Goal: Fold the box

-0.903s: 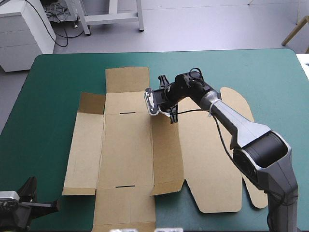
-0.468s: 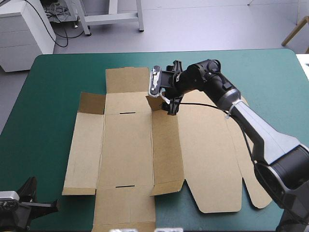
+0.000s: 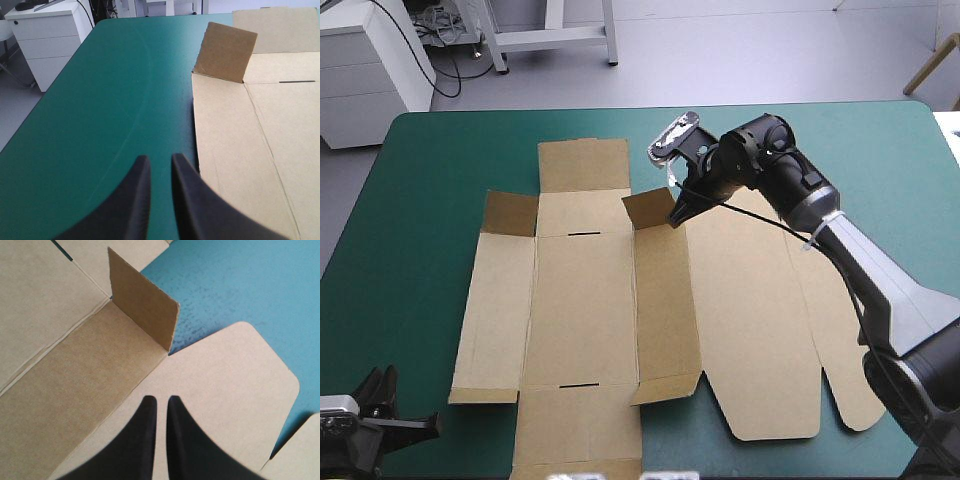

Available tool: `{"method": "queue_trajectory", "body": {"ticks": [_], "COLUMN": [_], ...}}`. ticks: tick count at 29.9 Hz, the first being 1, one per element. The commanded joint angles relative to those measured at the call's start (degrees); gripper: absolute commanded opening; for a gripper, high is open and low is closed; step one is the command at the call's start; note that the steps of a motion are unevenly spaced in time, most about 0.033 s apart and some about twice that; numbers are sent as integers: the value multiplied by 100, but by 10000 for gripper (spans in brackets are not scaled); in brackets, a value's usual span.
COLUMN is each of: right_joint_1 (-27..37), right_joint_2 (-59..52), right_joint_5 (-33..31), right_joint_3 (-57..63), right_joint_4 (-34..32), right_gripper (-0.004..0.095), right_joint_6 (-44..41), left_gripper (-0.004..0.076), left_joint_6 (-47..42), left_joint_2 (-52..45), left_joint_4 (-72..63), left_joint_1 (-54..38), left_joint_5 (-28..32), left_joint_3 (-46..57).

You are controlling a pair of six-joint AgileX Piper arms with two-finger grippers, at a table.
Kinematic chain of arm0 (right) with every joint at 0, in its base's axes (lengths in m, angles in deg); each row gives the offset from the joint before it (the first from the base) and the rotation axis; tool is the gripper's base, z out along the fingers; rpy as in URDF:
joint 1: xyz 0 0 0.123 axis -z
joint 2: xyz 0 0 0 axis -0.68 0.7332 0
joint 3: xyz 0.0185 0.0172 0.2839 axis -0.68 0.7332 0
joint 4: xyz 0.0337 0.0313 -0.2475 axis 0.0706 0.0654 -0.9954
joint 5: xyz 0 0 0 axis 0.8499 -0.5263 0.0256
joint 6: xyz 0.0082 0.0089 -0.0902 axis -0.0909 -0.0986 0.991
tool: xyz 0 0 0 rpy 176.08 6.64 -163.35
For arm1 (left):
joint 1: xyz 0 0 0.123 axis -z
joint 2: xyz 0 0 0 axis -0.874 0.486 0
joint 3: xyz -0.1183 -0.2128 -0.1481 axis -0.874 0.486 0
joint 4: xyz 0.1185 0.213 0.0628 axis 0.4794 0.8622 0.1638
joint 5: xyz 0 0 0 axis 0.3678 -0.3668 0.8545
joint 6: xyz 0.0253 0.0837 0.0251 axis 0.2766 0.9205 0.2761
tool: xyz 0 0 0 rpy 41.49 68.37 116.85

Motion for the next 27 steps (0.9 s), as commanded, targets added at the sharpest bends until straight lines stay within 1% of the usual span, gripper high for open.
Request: {"method": "queue_trajectory", "body": {"ticks": [1, 2, 4, 5, 7, 11, 15, 17, 22, 27], "right_joint_1": [58, 86, 200, 268, 428, 765, 1083, 1143, 1152, 1152], "right_joint_2": [-418, -496, -706, -863, -1255, -2185, -3100, -3617, -4790, -5666], "right_joint_5": [168, 233, 463, 632, 1037, 1704, 1903, 2128, 2272, 2395], "right_joint_3": [22, 194, 570, 841, 1476, 2664, 3694, 4169, 5161, 5931], "right_joint_4": [-150, -139, -139, -139, -139, -96, -21, 22, 226, 311], "right_gripper": [2, 2, 0, 0, 0, 0, 0, 0, 0, -1], "right_joint_6": [-543, -615, -821, -892, -1031, -1122, -1256, -1400, -1579, -1556], "left_gripper": [321, 413, 559, 615, 664, 648, 632, 632, 632, 630], "left_joint_6": [-28, -28, -171, -231, -231, -231, -355, -355, -301, 4], "left_joint_2": [-62, -62, -62, -62, -62, -62, -7, 193, 1258, 2766], "left_joint_4": [38, 38, 108, 124, 124, 124, 35, 46, 46, 107], "left_joint_1": [5, 5, 5, 5, 5, 5, 5, 5, 5, 5], "left_joint_5": [439, 439, 439, 428, 428, 428, 637, 642, 620, 567], "left_joint_3": [-103, -103, -103, -103, -103, -103, -124, -254, -879, -1763]}}
